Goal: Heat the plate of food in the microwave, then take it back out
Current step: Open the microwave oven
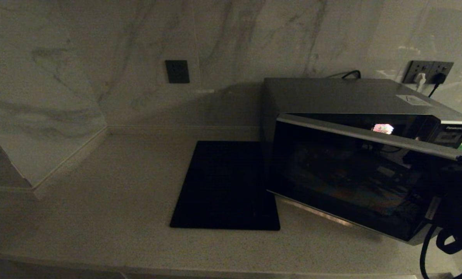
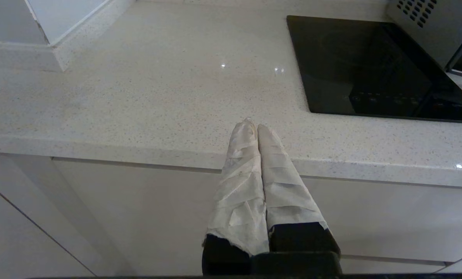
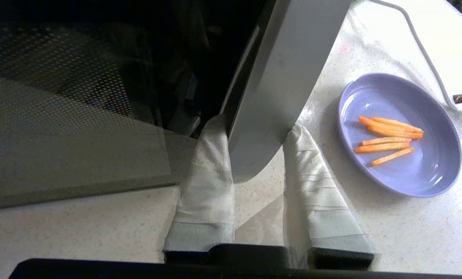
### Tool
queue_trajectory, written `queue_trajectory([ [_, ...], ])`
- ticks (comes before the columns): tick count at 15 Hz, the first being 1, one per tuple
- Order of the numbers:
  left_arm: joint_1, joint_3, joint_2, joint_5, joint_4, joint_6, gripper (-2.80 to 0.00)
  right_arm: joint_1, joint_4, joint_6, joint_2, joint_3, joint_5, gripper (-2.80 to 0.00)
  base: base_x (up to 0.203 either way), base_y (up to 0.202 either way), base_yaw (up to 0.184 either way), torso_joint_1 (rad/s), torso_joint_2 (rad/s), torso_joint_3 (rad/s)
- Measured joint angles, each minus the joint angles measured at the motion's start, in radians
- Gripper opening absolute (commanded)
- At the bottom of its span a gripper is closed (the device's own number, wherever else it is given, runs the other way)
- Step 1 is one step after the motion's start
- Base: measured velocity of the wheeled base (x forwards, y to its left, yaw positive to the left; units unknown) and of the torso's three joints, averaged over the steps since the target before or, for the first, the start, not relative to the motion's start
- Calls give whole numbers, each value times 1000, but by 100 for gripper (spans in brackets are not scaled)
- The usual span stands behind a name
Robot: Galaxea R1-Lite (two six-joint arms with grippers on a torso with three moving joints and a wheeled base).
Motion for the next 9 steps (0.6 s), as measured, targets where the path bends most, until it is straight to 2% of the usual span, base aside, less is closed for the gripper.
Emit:
queue_trajectory([
  [9, 0, 0, 0, 0, 0, 0, -280, 14, 1, -6, -63, -4, -1, 0, 0, 0, 0, 0, 0, 0],
])
